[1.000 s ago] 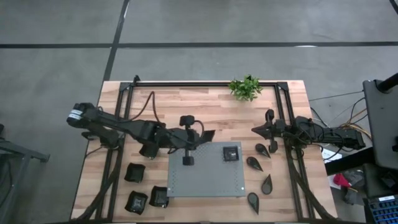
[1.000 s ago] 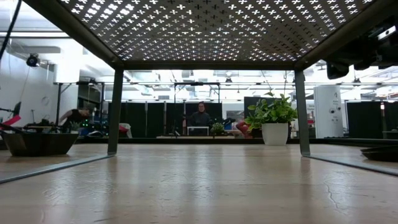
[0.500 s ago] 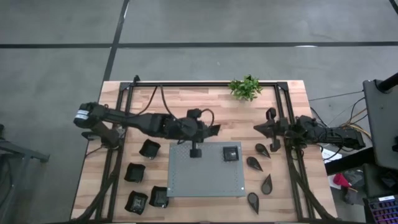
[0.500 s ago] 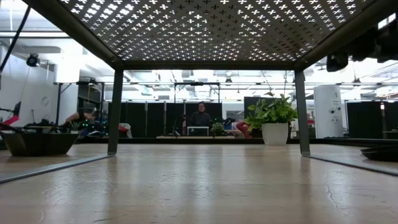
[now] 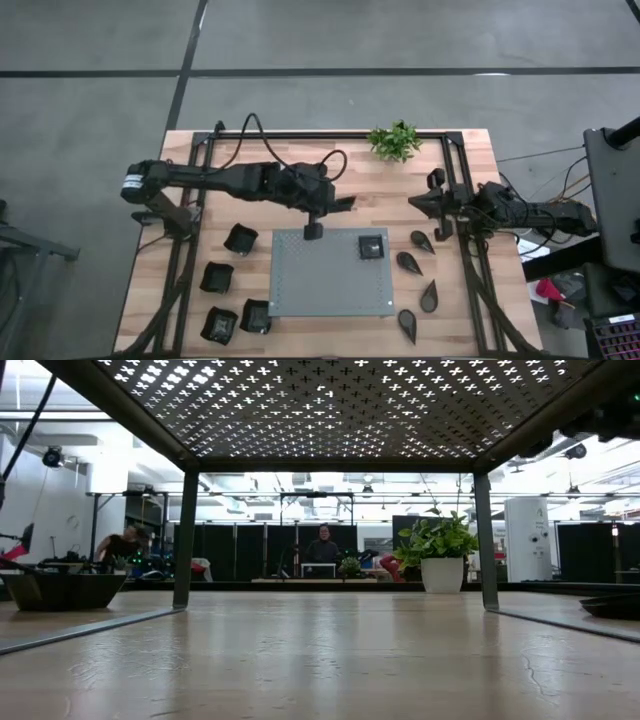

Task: Pick & Place Mini shaped plates
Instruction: Stack the square plate on top of the square plate on the shelf

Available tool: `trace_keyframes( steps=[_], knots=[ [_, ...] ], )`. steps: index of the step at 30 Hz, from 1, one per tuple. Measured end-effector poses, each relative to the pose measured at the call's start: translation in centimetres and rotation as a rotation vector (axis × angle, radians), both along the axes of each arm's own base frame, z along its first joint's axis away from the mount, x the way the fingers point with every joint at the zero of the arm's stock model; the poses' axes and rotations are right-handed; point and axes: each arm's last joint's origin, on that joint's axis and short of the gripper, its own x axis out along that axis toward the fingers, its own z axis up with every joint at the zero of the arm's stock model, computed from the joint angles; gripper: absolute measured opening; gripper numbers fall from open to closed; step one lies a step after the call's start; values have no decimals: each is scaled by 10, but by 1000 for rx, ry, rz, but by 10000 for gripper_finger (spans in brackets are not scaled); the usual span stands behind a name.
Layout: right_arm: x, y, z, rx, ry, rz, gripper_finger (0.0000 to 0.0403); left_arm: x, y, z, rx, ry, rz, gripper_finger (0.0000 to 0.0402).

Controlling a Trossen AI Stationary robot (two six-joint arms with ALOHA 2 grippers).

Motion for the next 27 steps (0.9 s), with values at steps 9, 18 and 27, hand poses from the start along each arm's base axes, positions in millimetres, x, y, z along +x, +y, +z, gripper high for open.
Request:
trace_keyframes(
  steps=[9, 18, 27],
  knots=[
    [36, -2, 31, -88, 158, -2, 97, 1, 1, -5, -4, 37, -1, 0],
    [82, -3, 57, -202, 320, 56, 94, -1, -3, -7, -14, 61, -28, 0],
    [122, -3, 72, -276, 374, 139, 70, -1, -5, -7, 3, 57, -47, 0]
  ],
)
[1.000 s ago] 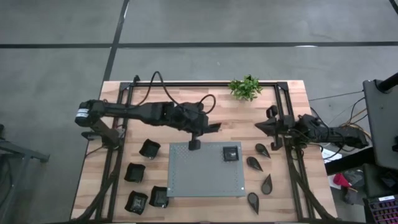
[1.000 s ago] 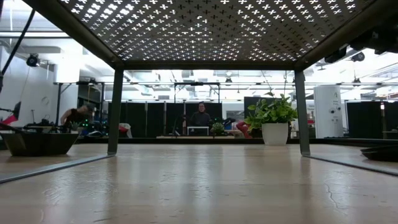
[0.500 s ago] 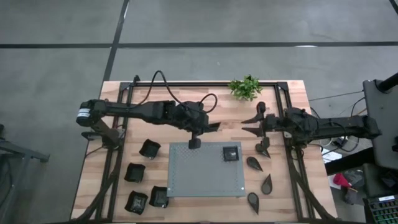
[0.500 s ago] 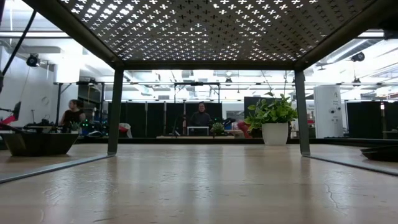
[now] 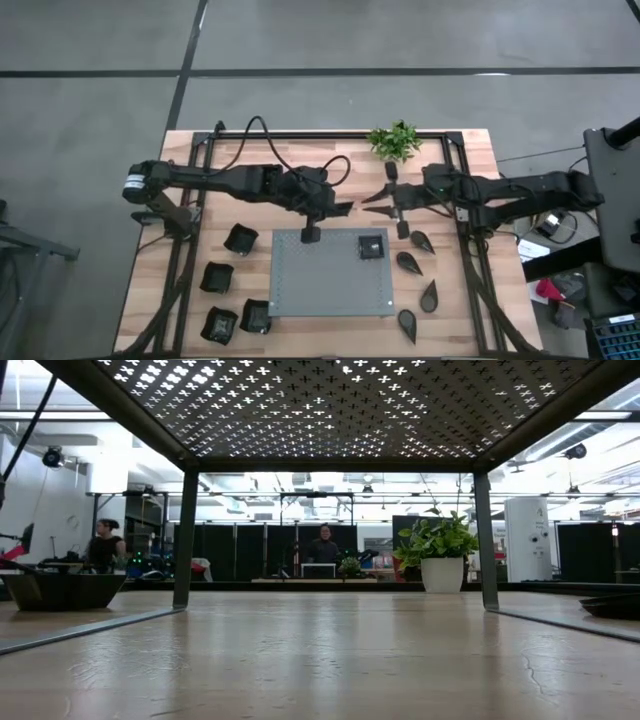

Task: Pick & Place Mini shaped plates
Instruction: Stack the square plate on top of the square plate on the shelf

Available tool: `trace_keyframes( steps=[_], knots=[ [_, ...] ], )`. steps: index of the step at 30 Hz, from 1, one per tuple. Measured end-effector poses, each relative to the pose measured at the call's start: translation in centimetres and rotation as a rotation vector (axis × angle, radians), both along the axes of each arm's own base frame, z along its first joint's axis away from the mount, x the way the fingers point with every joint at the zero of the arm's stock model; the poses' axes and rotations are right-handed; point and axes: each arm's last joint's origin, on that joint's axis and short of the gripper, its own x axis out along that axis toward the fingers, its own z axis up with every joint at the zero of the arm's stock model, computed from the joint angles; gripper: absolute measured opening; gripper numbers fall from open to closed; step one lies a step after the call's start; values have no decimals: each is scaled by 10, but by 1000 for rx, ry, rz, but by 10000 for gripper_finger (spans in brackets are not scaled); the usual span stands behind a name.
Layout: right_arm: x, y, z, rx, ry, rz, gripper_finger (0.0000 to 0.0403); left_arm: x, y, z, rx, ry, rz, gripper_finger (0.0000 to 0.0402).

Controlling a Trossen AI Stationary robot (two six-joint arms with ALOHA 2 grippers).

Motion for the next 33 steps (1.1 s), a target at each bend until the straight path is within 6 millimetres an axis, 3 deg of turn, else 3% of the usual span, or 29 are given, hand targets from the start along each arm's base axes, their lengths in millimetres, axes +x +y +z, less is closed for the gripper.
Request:
trace_keyframes(
  steps=[9, 16, 28, 33],
  knots=[
    [27, 0, -1, -46, 94, 66, 77, 1, -2, 1, -22, -10, -19, 0],
    [32, 0, -4, -51, 114, 70, 85, 0, -2, 1, -22, -9, -21, 0],
    [29, 0, -3, -71, 125, 77, 15, 1, -3, 2, -9, -20, -31, 0],
    [28, 0, -4, -51, 140, 95, 9, 1, -3, 2, -6, -26, -34, 0]
  ],
)
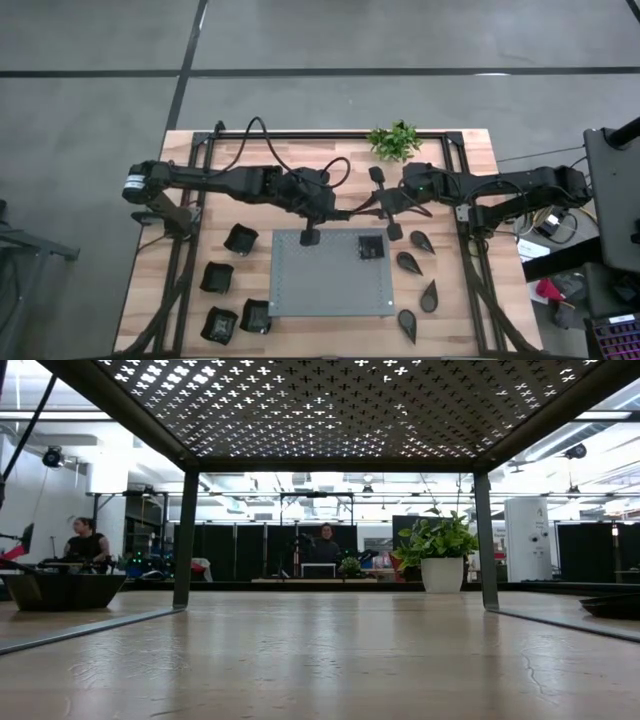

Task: Pick & Place Mini shaped plates
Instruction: Stack the square plate on top of the square plate on the shelf

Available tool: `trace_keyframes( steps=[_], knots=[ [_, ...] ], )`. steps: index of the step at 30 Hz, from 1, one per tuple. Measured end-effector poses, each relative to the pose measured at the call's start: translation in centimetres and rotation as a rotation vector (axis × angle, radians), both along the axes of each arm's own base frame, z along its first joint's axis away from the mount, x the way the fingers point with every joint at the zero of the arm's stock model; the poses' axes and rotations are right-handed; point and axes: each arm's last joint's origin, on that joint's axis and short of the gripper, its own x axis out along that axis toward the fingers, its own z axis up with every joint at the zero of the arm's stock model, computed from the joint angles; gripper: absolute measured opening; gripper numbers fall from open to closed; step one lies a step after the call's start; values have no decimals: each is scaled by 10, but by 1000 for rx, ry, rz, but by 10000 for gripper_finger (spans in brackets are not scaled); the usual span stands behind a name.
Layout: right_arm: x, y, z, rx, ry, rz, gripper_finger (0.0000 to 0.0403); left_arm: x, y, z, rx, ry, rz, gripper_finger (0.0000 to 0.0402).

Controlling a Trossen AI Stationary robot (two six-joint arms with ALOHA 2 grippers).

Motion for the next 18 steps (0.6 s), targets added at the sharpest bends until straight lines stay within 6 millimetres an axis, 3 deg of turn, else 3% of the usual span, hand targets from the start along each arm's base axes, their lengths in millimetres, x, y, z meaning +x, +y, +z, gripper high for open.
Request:
trace_keyframes(
  steps=[13, 18],
  knots=[
    [-3, 2, 3, 33, -13, 66, 9, 1, 0, 2, 20, -23, -20, 0],
    [-2, 2, 3, 43, -14, 63, 35, 1, 0, 2, 25, -27, -17, 0]
  ],
)
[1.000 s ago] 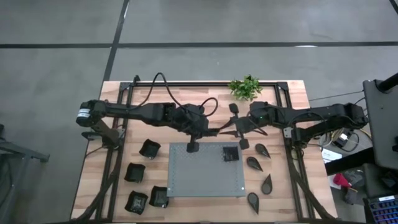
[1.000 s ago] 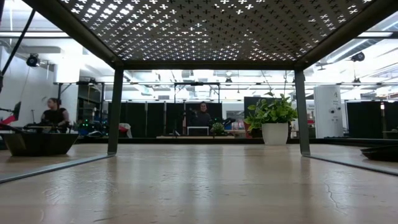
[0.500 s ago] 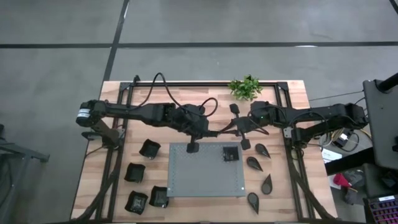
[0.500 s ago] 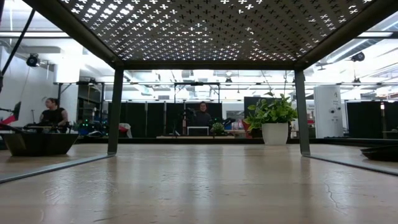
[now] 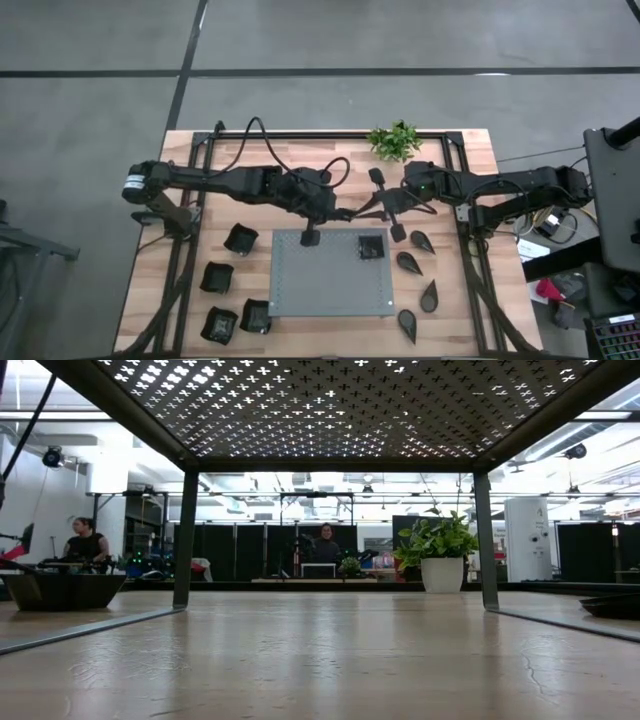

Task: Pick & Place Mini shaped plates
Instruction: Stack the square plate on top of the square plate on the shelf

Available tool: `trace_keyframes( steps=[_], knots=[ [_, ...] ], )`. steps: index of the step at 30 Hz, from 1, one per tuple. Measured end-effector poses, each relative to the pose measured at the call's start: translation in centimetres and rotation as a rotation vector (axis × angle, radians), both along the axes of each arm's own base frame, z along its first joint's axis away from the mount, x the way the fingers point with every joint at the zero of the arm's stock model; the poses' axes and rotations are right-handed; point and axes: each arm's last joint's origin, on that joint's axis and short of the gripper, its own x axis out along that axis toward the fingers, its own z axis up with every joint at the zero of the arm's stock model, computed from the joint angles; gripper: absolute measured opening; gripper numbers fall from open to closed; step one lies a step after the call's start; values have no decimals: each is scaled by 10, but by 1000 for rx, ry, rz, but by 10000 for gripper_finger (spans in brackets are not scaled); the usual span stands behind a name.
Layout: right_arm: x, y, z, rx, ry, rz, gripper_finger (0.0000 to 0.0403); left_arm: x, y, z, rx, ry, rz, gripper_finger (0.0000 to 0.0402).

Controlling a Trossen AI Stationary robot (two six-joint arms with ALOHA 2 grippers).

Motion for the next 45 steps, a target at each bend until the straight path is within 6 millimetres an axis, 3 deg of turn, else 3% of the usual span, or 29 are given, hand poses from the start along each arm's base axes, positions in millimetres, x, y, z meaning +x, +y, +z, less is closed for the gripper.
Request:
trace_keyframes(
  steps=[9, 17, 25, 39, 45],
  knots=[
    [0, 0, 0, 15, 2, 3, 84, 0, 0, 1, 2, -7, 5, 0],
    [0, 0, 0, 10, 1, 4, 17, 1, 0, 1, 3, -16, -1, 0],
    [-1, 0, 1, 26, 5, -8, 8, 1, 1, 3, 4, -33, 21, 6],
    [-17, 0, 14, 80, -11, -82, 8, -3, 2, 12, 41, -71, 53, 134],
    [-26, 5, 17, 125, 27, -161, 8, -10, 1, 21, 34, -99, 49, 163]
  ],
)
